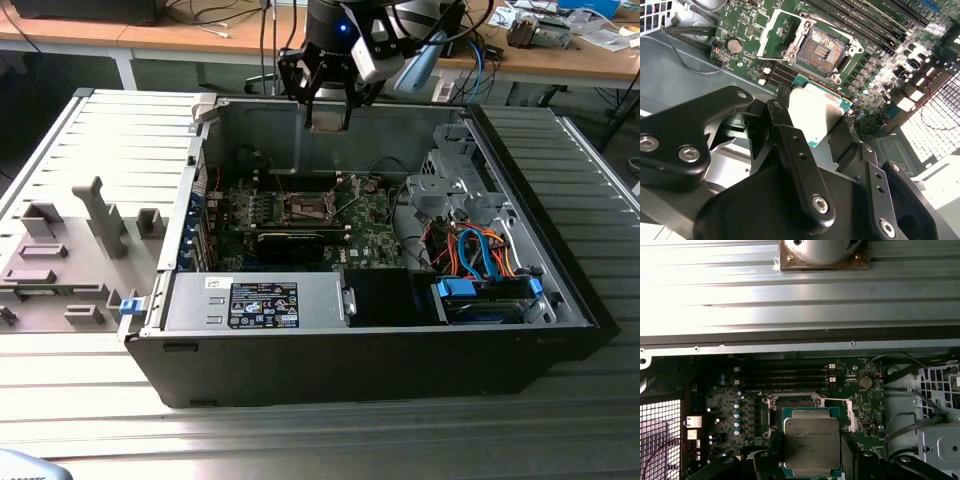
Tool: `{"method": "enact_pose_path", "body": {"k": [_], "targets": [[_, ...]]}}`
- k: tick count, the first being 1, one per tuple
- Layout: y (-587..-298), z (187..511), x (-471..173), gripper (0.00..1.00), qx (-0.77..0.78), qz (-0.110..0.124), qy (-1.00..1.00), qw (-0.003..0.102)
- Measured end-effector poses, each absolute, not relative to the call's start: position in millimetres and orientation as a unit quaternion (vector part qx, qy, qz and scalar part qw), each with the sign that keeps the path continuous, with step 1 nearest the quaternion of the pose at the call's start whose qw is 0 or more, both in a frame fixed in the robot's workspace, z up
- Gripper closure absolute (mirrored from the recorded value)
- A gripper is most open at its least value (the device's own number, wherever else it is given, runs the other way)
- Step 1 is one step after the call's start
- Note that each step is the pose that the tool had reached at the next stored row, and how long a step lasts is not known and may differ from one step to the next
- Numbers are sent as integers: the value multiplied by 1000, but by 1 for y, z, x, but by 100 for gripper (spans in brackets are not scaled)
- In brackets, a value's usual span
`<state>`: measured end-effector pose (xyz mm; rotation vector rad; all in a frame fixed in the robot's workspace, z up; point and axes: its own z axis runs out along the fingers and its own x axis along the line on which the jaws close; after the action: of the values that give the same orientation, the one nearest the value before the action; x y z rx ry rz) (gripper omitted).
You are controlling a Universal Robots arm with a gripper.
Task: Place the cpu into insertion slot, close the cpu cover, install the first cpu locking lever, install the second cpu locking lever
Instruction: 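Place the cpu into insertion slot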
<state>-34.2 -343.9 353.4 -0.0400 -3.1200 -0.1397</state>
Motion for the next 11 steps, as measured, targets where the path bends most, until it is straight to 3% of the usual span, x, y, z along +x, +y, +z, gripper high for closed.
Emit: {"method": "enact_pose_path", "body": {"k": [11], "targets": [[-344, 353, -34, 45, -13, -44, -999, 9]]}}
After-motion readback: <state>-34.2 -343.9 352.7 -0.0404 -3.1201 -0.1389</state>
